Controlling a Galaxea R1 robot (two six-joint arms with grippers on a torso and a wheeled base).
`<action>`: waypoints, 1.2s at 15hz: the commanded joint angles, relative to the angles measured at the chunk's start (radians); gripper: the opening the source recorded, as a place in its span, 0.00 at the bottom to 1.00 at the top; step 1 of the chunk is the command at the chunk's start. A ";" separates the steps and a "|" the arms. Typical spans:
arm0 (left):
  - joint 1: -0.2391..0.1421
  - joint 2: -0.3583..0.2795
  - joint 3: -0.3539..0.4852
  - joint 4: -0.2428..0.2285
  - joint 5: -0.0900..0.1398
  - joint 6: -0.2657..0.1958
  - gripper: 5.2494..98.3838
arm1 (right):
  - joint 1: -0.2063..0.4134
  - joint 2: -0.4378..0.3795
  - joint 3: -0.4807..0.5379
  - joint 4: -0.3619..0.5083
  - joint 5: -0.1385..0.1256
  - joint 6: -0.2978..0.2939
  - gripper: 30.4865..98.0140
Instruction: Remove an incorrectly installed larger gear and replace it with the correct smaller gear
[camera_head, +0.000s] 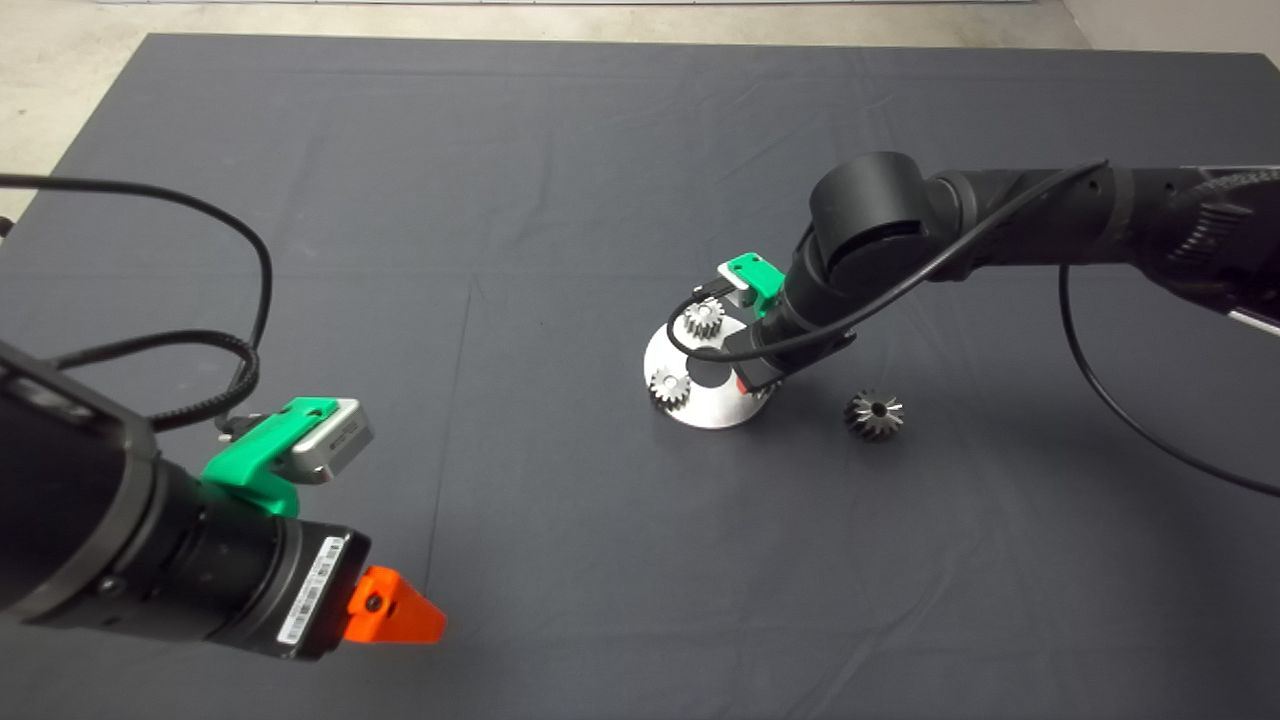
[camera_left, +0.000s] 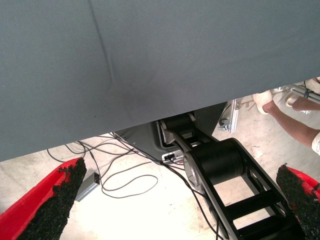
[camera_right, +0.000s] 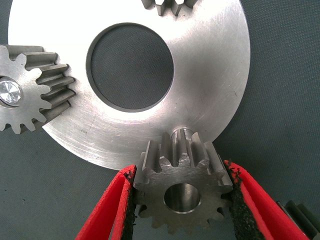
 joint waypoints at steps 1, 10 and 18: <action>-0.007 0.002 0.013 -0.017 0.004 -0.001 1.00 | 0.023 -0.005 0.015 -0.032 -0.063 0.008 0.16; -0.007 0.003 0.013 -0.018 0.002 -0.001 1.00 | 0.025 -0.043 0.027 -0.047 -0.063 0.014 0.16; -0.006 0.002 0.013 -0.018 0.002 -0.003 1.00 | 0.021 -0.037 0.027 -0.061 -0.049 0.011 0.16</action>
